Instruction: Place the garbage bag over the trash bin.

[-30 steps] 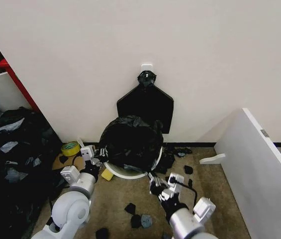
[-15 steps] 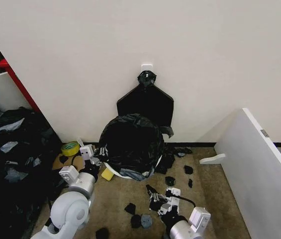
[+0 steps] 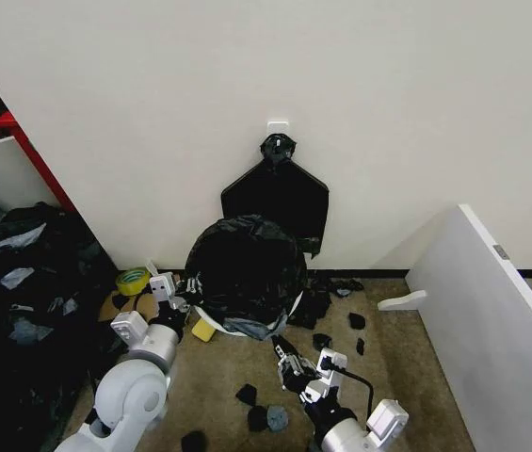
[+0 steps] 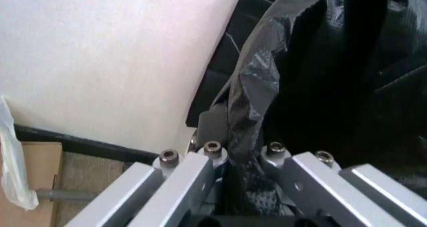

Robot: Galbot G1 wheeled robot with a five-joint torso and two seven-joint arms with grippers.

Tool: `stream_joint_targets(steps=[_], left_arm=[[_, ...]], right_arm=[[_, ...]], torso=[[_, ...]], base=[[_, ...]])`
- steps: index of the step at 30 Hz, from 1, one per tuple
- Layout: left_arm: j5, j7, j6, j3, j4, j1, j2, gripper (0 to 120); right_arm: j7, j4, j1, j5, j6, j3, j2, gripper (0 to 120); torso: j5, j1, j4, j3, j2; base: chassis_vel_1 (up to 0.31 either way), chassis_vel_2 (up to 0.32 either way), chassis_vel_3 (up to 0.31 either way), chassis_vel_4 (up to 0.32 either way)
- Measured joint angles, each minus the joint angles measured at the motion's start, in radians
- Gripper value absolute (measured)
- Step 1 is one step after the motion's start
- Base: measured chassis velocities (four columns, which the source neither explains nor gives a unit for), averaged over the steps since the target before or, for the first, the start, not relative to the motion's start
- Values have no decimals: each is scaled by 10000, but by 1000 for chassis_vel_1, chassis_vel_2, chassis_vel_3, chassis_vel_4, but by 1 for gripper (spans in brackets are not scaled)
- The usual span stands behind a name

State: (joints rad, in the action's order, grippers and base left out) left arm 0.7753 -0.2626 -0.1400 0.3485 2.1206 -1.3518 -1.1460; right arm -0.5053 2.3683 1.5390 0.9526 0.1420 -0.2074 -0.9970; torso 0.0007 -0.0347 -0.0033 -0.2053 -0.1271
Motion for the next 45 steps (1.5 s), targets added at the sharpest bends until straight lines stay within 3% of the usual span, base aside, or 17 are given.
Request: stream_joint_targets(steps=[13, 21, 28, 32, 36, 41, 45], left_arm=[[11, 2, 0, 12, -55, 106, 77, 1], [-3, 2, 0, -88, -260, 195, 21, 1], [-61, 3, 17, -108, -383, 274, 12, 1], [-137, 2, 59, -180, -513, 310, -56, 1], [-172, 2, 69, -228, -520, 311, -111, 1], [-179, -5, 71, -216, -498, 331, -130, 1], [-185, -8, 71, -172, -435, 291, -139, 1]], right_arm=[[388, -93, -11, 385, 401, 2, -70, 74], [1564, -320, -537, -250, 619, -41, 81, 99], [2379, -939, -1237, -585, 773, 514, 333, 100], [1272, -293, -1534, 625, 271, 574, 324, 100], [906, -289, -1733, 840, 56, 622, 299, 100], [-780, 47, -2189, 2096, -1261, 741, 287, 100], [-1180, 122, -2403, 2512, -1673, 708, 237, 100]], torso=[[1, 0, 0, 0, 0], [0, 0, 1, 1, 0], [0, -2, 2, -1, 0], [-3, 0, -1, 0, 0], [1, -1, 0, 0, 0], [0, -1, 1, 0, 0], [0, -1, 1, 0, 0]], base=[[0, 0, 0, 0], [0, 0, 0, 0], [0, 0, 0, 0], [0, 0, 0, 0], [0, 0, 0, 0], [0, 0, 0, 0], [0, 0, 0, 0]])
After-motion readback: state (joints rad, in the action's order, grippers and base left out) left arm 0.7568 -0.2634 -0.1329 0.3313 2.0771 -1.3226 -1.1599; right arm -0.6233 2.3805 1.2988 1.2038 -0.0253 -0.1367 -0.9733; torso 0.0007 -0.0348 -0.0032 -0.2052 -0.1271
